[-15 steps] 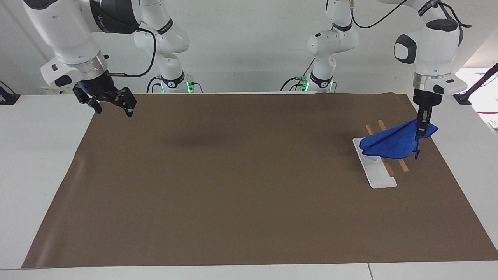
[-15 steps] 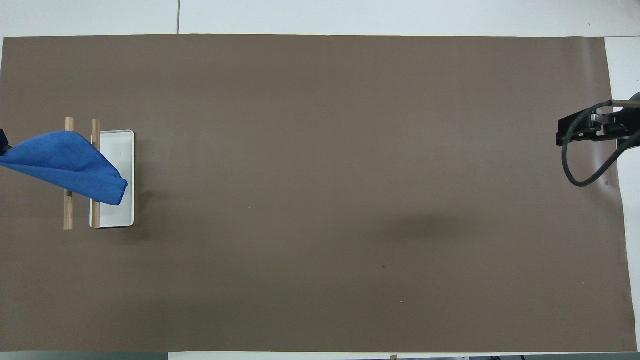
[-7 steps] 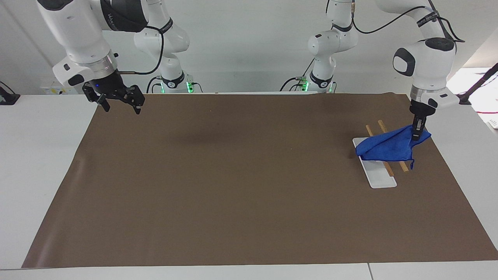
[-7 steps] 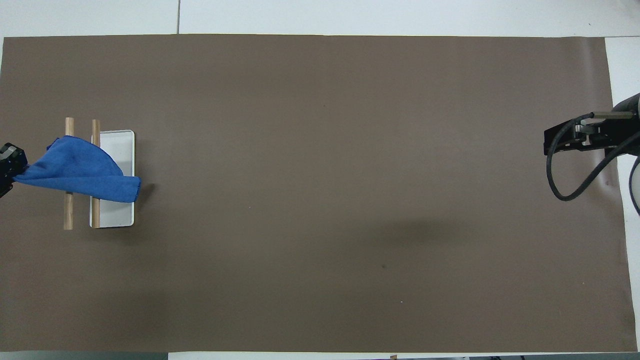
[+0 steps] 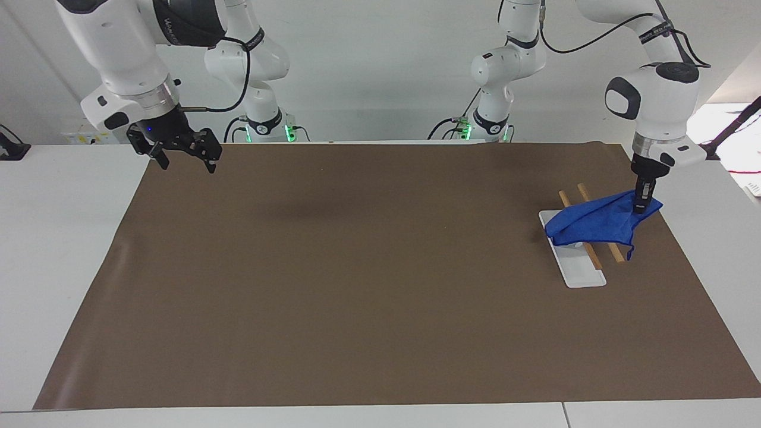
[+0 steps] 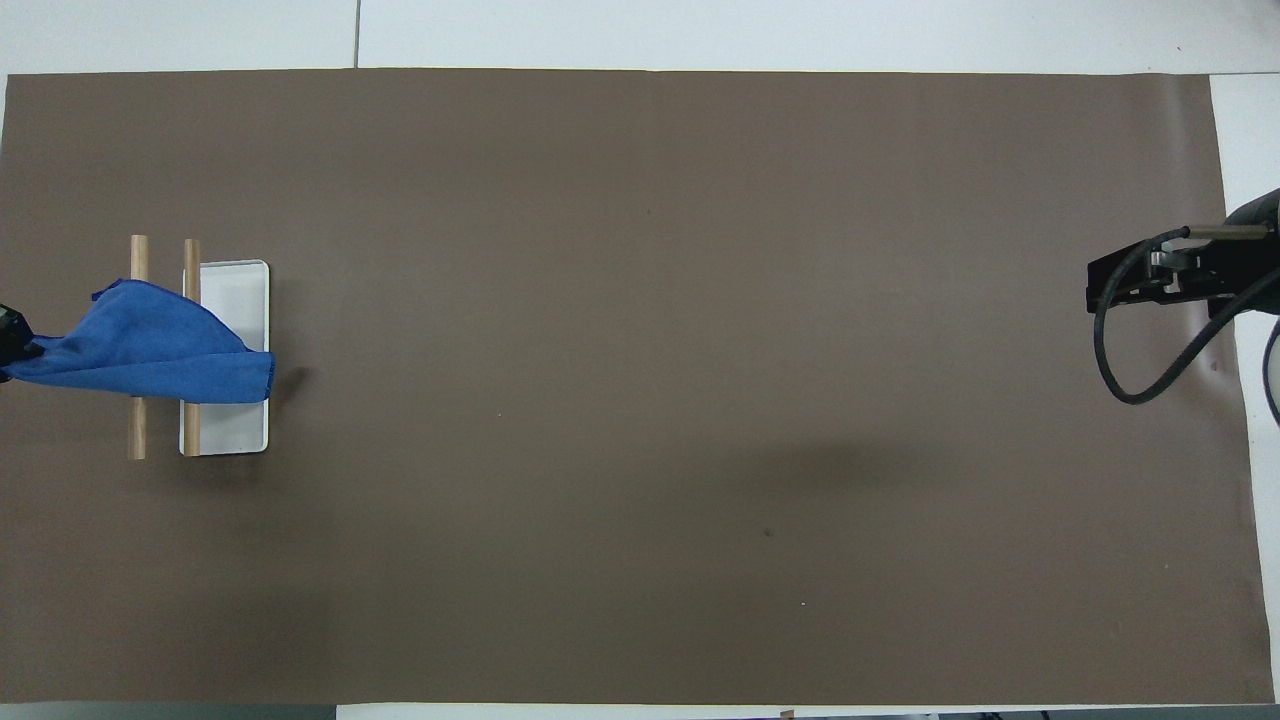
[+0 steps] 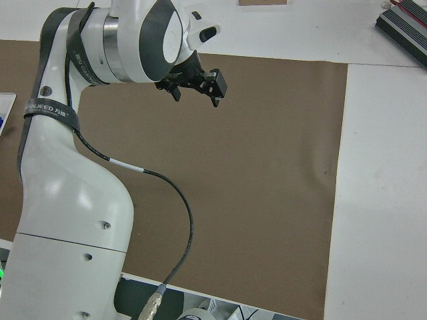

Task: Right arm passes towel to left arm to hang
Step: 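Lower the towel with the left gripper over the wooden rack stick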

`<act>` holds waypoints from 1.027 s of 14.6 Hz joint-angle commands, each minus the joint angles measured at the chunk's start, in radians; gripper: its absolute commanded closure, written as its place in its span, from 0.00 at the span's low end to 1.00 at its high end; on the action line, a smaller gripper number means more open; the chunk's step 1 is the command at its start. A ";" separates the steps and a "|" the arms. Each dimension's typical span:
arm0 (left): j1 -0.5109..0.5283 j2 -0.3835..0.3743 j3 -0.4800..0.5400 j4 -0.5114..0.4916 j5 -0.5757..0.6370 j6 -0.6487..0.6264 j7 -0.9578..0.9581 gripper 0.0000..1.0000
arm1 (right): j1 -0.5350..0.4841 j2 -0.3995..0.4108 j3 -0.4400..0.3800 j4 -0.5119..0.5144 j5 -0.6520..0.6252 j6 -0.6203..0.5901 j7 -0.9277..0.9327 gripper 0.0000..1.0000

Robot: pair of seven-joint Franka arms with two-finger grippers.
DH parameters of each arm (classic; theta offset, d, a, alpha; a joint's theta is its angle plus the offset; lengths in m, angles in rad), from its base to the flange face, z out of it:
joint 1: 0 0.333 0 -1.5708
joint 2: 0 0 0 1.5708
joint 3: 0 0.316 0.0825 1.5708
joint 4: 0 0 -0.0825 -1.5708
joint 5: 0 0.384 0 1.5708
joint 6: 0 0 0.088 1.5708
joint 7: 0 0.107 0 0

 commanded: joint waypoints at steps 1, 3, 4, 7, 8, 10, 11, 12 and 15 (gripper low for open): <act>0.026 0.006 -0.006 -0.002 0.003 0.014 0.012 0.00 | -0.004 -0.019 -0.002 -0.015 0.020 -0.012 -0.006 0.00; 0.016 0.019 -0.006 0.047 -0.030 -0.022 0.006 0.00 | -0.004 -0.019 -0.002 -0.015 0.020 -0.005 -0.004 0.00; 0.013 0.038 -0.006 0.098 -0.064 -0.079 0.012 0.00 | -0.004 -0.021 -0.002 -0.018 0.020 -0.004 -0.006 0.00; -0.036 0.090 -0.014 0.269 -0.073 -0.225 0.022 0.00 | -0.006 -0.021 -0.002 -0.020 0.020 -0.004 -0.006 0.00; -0.067 0.101 -0.014 0.306 -0.073 -0.246 0.036 0.00 | -0.004 -0.021 -0.002 -0.020 0.020 -0.004 -0.006 0.00; -0.119 0.120 -0.015 0.330 -0.075 -0.243 0.155 0.00 | -0.002 -0.022 -0.002 -0.021 0.022 -0.007 -0.004 0.00; -0.145 0.120 -0.015 0.328 -0.077 -0.246 0.235 0.00 | -0.002 -0.021 -0.002 -0.020 0.020 -0.001 -0.003 0.00; -0.170 0.118 -0.017 0.327 -0.077 -0.251 0.308 0.00 | -0.005 -0.021 -0.002 -0.020 0.022 0.001 -0.004 0.00; -0.236 0.118 -0.018 0.336 -0.077 -0.309 0.433 0.00 | -0.010 -0.024 -0.002 -0.024 0.022 -0.007 -0.010 0.00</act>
